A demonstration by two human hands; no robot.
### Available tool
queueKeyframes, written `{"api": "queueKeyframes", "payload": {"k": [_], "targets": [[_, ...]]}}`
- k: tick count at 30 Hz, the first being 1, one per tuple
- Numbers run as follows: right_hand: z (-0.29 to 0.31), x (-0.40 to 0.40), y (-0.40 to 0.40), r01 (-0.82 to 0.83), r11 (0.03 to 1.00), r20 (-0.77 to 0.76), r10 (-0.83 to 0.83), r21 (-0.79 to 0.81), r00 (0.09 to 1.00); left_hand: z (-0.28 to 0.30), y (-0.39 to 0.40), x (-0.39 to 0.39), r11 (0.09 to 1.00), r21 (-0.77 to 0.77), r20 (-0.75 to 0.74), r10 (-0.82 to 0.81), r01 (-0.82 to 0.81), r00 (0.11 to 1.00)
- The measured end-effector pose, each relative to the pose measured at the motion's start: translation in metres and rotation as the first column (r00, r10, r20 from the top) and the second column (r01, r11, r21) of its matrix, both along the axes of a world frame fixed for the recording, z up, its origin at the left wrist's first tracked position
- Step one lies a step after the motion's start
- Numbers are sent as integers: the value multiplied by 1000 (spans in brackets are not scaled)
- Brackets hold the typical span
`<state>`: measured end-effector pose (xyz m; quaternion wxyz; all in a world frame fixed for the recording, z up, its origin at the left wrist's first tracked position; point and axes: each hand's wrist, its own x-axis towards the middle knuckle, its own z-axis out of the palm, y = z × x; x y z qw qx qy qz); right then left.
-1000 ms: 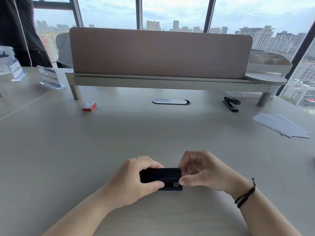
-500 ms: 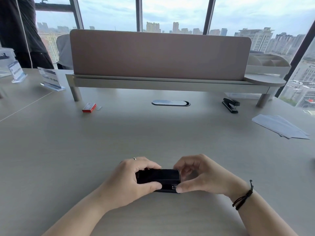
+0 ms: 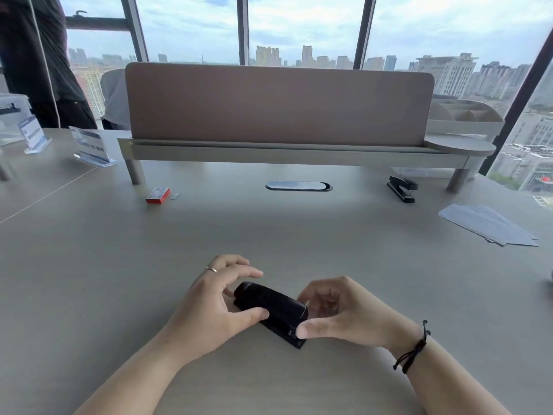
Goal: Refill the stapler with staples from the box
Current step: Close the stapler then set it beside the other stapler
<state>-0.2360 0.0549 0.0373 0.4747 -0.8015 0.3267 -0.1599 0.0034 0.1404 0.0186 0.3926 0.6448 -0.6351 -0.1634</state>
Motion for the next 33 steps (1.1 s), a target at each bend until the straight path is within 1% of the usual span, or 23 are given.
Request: {"api": "queueKeyframes", "payload": {"k": [3, 7, 10, 12, 14, 16, 19, 21, 25, 30, 33], "targets": [[-4, 1, 0, 18, 1000, 15, -18, -15, 1000, -3, -1, 1, 999, -26, -50, 28, -29, 998], [0, -1, 0, 3, 999, 23, -2, -34, 1000, -6, -2, -3, 995, 37, -178, 93, -87, 980], [2, -1, 2, 5, 998, -26, -7, -57, 1000, -6, -3, -8, 987, 67, -232, 155, -144, 960], [1, 2, 3, -13, 989, -113, -4, -150, 994, -7, -2, -13, 988, 64, -241, 150, -138, 959], [-1, 4, 3, -93, 956, -242, 23, -280, 970, -4, 2, -20, 994, 73, -193, 97, -84, 976], [-5, 4, 0, -145, 920, -315, 24, -364, 949, -1, 8, -28, 995, 104, -99, 16, -6, 995], [-14, -4, -6, -108, 904, -273, -10, -414, 962, 1, 11, -32, 983, 155, 81, -116, 103, 990], [-22, -10, -9, -76, 883, -246, -46, -464, 968, 2, 8, -35, 973, 175, 147, -176, 150, 973], [-32, -14, -12, -53, 849, -231, -83, -526, 969, 0, -8, -39, 970, 188, 124, -182, 157, 975], [-27, -25, -22, -53, 833, -241, -99, -551, 965, -1, -36, -50, 970, 184, 78, -176, 159, 981], [-29, -35, -38, -20, 833, -263, -152, -553, 953, -3, -62, -60, 968, 186, 88, -188, 169, 978]]}}
